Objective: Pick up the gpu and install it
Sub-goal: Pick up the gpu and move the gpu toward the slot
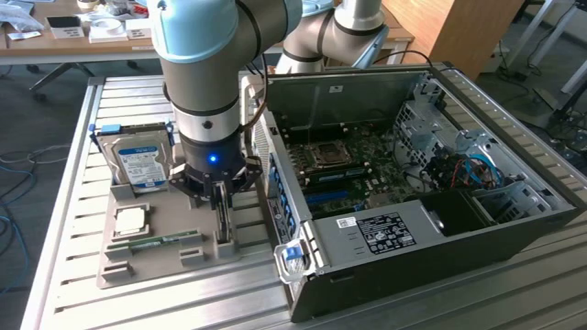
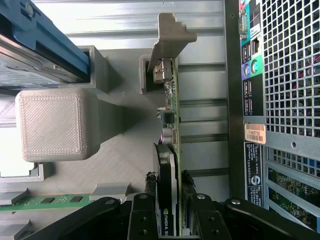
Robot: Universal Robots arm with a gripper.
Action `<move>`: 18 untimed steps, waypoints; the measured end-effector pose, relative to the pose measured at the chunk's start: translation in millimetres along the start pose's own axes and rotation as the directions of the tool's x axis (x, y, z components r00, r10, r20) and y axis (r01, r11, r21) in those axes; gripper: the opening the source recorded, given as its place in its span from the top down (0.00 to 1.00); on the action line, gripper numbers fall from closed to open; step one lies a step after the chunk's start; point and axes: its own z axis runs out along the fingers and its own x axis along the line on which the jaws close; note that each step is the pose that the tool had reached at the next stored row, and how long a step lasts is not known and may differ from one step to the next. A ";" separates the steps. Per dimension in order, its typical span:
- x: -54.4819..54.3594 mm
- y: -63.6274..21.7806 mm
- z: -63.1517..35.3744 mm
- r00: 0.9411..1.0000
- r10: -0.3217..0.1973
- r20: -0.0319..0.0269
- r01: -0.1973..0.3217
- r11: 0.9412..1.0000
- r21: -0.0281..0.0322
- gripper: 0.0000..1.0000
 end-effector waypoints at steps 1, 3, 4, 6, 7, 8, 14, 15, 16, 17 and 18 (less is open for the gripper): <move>0.0 0.0 0.0 1.000 0.000 0.000 0.000 1.000 0.000 0.67; 0.0 0.0 0.0 1.000 0.000 0.000 0.000 1.000 0.000 0.67; 0.0 0.0 0.0 1.000 0.000 0.000 0.000 1.000 0.000 0.67; 0.0 0.0 0.0 1.000 0.000 0.000 0.000 1.000 0.000 0.67; 0.0 0.0 0.0 1.000 0.000 0.000 0.000 1.000 0.000 0.67; 0.0 0.0 0.0 1.000 0.000 0.000 0.000 1.000 0.000 0.68; 0.0 0.0 0.0 1.000 0.000 0.000 0.000 1.000 0.000 0.73; 0.0 0.0 0.0 1.000 0.000 0.000 0.000 1.000 0.000 0.73; 0.0 0.0 0.0 1.000 0.000 0.000 0.000 1.000 0.000 0.73; 0.0 0.0 0.0 1.000 0.000 0.000 0.000 1.000 0.000 0.73; 0.0 0.0 0.0 1.000 0.000 0.000 0.000 1.000 0.000 0.73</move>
